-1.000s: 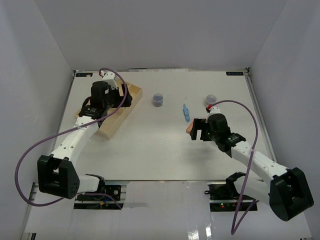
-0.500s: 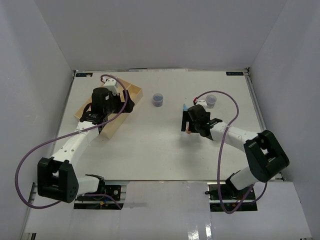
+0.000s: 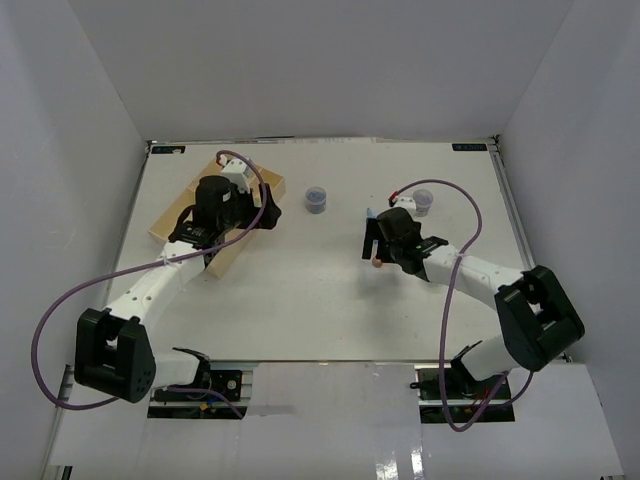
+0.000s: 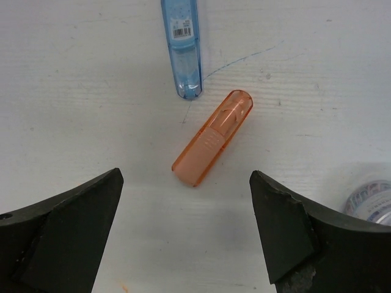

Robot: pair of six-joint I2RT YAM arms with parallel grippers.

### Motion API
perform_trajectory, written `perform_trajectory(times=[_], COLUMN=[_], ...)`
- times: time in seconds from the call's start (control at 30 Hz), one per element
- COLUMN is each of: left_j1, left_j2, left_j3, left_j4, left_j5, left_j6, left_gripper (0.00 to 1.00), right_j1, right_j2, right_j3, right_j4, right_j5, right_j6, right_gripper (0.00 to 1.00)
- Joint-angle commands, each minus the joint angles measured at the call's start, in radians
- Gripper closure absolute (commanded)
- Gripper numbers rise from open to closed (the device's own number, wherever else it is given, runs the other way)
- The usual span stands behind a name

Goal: Sort the stationery into containers
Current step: Pick up the pen from the center of the board.

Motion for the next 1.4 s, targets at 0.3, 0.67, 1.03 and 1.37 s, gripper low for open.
perform_trajectory(times=[0.3, 0.67, 1.03, 1.37], left_j1=[-0.273, -0.273, -0.273, -0.273], left_j2=[0.156, 0.098, 0.092, 0.087], left_j3=[0.143, 0.118, 0.064, 0.056], left_j4=[-0.026, -0.050, -0.042, -0.029], left_j5=[-0.111, -0.225, -0.251, -0.193], left_j6=[-0.014, 0.012, 0.026, -0.014], left_gripper=[0.02, 0.02, 0.02, 0.02], right_j1=[-0.015, -0.021, -0.018, -0.019], right_j2=[-0.405, -0.087, 0.119, 0.070], right_j3=[-0.160, -0.051, 0.000, -0.112], right_j4=[0.034, 0.068, 0.125, 0.168], right_j5=[0.045, 0.039, 0.074, 0.022], right_j6=[-0.095, 0.034, 0.055, 0.038], right_gripper=[0.08, 0.09, 0.22, 0.65])
